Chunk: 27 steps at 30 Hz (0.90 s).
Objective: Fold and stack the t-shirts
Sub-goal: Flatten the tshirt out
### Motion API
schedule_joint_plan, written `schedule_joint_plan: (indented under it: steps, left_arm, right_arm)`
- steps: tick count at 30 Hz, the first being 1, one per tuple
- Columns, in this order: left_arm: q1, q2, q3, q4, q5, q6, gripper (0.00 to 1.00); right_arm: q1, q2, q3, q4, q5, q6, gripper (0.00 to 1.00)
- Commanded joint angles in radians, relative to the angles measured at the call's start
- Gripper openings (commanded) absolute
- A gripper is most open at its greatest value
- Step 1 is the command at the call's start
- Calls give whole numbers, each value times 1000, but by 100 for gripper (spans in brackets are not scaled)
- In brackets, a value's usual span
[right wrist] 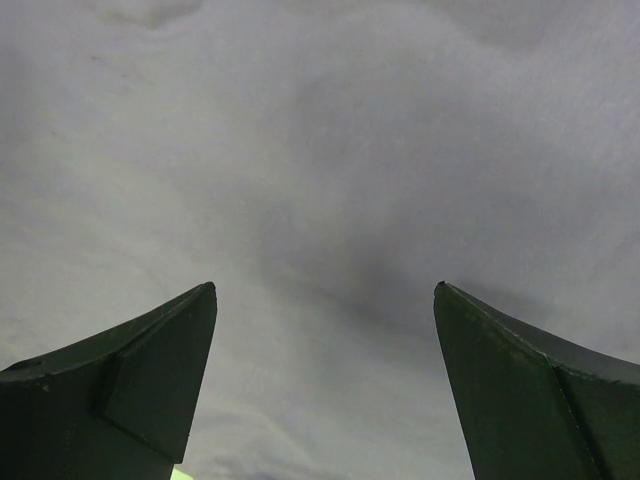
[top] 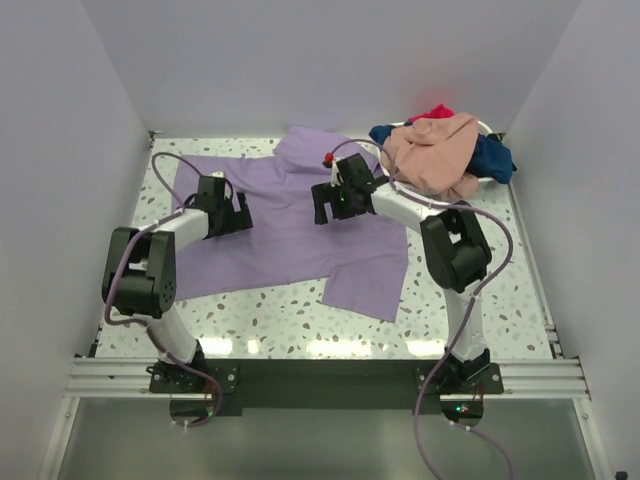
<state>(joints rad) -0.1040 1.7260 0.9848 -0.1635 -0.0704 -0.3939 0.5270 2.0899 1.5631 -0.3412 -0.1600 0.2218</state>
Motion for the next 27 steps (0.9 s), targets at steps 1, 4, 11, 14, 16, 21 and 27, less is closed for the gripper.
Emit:
schedule_joint_plan:
  steps: [1, 4, 11, 14, 16, 21, 27]
  left_arm:
    - [21, 58, 54, 64, 40, -6, 100]
    - [32, 105, 77, 68, 57, -2, 100]
    - [52, 187, 146, 84, 98, -14, 100]
    - [52, 231, 205, 81, 106, -10, 100]
    - [52, 259, 256, 78, 104, -5, 100]
    - [52, 343, 385, 73, 98, 16, 100]
    - [41, 213, 381, 103, 74, 40, 100]
  right_arm:
    - [-4, 45, 38, 7, 30, 13, 92]
    - [-4, 87, 71, -13, 43, 17, 92]
    - [-18, 182, 196, -67, 66, 39, 92]
    - [-33, 231, 274, -88, 59, 48, 92]
    - [-39, 260, 322, -114, 56, 50, 92]
    - [-53, 376, 524, -192, 39, 40, 92]
    - [-56, 372, 626, -173, -22, 11, 92]
